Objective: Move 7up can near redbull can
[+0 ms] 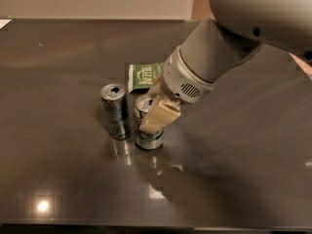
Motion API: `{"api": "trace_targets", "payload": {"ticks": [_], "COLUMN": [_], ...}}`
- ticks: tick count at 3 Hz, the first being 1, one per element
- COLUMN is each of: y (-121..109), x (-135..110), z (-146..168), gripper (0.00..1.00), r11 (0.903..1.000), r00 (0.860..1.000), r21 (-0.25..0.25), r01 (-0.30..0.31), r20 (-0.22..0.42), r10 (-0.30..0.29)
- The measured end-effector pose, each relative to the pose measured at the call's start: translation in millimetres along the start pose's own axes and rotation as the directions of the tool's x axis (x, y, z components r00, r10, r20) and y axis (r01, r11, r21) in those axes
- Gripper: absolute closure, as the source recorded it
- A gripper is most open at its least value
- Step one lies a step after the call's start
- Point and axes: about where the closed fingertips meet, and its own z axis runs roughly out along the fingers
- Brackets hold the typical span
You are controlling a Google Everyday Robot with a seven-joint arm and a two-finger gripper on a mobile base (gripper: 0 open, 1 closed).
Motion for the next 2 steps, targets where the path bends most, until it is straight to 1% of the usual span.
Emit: {"api": "trace_targets", "payload": {"ticks": [1, 2], "y": [0.8, 0.8], "x": [-1.7, -1.8], "z": [-1.0, -1.0], "gripper": [0.00, 0.00], "r11": [1.0000, 1.0000], "r00": [1.000, 1.000], "r21": [0.001, 0.001], "r01": [0.003, 0.003], "r20": [0.000, 0.000], "r10": [-0.003, -0.003]}}
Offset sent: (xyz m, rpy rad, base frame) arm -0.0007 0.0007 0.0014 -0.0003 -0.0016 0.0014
